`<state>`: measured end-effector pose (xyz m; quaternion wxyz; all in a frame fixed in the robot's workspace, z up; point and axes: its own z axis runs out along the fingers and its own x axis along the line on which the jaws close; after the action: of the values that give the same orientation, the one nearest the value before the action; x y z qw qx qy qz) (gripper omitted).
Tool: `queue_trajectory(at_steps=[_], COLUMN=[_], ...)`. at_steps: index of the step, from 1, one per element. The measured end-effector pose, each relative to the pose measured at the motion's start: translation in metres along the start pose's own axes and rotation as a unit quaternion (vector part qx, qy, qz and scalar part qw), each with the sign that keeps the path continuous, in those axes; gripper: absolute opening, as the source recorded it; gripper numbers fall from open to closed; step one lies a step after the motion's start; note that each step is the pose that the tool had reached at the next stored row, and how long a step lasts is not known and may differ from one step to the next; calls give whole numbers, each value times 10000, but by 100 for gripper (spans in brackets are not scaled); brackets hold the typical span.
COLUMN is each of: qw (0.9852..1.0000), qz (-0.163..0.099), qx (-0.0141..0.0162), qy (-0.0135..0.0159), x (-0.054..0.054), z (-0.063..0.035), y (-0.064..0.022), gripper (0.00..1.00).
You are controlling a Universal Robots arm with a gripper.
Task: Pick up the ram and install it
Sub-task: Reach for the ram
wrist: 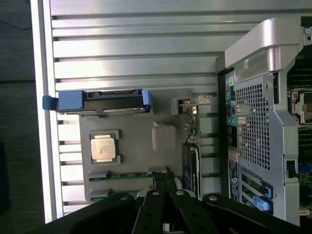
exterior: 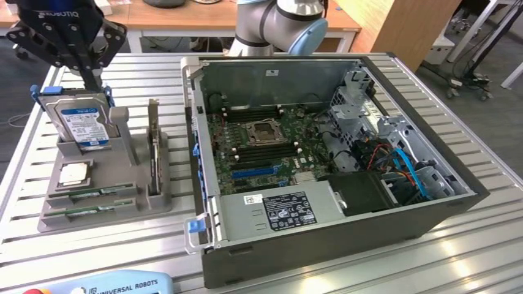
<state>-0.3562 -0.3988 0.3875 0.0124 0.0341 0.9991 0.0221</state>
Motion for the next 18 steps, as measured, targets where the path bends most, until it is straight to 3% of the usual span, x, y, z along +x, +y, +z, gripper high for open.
queue_trajectory(at_steps=[8,18], qw=[10000,10000], qz=[0,1], qx=[0,-3], qy=[0,0], x=[184,199], z=[10,10], y=[-13,-24], gripper=[10,10])
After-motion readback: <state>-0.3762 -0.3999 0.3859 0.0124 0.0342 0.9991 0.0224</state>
